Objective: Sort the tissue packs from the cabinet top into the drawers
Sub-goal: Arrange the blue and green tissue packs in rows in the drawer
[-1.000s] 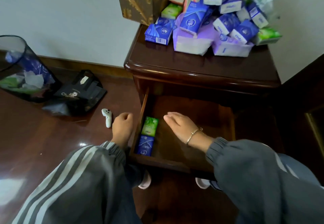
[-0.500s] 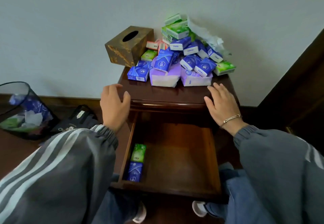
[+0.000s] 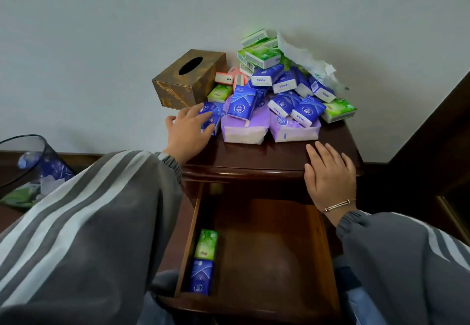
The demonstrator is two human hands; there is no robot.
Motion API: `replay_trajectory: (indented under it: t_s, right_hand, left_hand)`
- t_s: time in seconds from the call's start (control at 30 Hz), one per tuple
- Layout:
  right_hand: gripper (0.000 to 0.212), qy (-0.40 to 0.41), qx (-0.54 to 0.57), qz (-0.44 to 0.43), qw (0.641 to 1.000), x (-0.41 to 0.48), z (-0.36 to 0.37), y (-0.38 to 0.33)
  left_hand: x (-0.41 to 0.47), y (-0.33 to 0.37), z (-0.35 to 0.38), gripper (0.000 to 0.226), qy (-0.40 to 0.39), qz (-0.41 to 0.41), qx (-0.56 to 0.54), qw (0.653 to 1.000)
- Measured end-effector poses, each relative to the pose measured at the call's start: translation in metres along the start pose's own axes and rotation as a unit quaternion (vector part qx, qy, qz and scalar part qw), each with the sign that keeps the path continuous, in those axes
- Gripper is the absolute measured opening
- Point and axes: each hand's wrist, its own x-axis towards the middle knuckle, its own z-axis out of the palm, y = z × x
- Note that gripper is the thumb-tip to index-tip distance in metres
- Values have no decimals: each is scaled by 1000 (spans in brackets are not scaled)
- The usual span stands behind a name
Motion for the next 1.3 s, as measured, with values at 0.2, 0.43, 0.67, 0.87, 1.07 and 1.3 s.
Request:
replay_trajectory:
  t_s: [0.2, 0.43, 0.67, 0.87, 1.07, 1.3]
  right_hand:
    - [49, 54, 5, -2, 999, 1, 8, -1]
    - [49, 101, 6, -9, 995, 1, 14, 0]
    - [48, 127, 9, -8, 992, 2, 16, 0]
    - [47, 137, 6, -7, 990, 1, 18, 0]
    - [46, 133, 4, -10, 991, 1, 19, 3]
    - [46, 123, 3, -7, 992, 1, 21, 4]
  left_hand:
    - [-19, -15, 6, 46, -2, 42, 37, 998]
    - [-29, -16, -11, 59, -29, 6, -28, 999]
    - [-16, -4, -19, 73, -119, -132, -40, 983]
    - [3, 34, -40, 60, 25, -182, -336, 924]
    - [29, 90, -22, 65, 12, -176, -347, 921]
    - [39, 104, -5, 77, 30, -164, -259, 951]
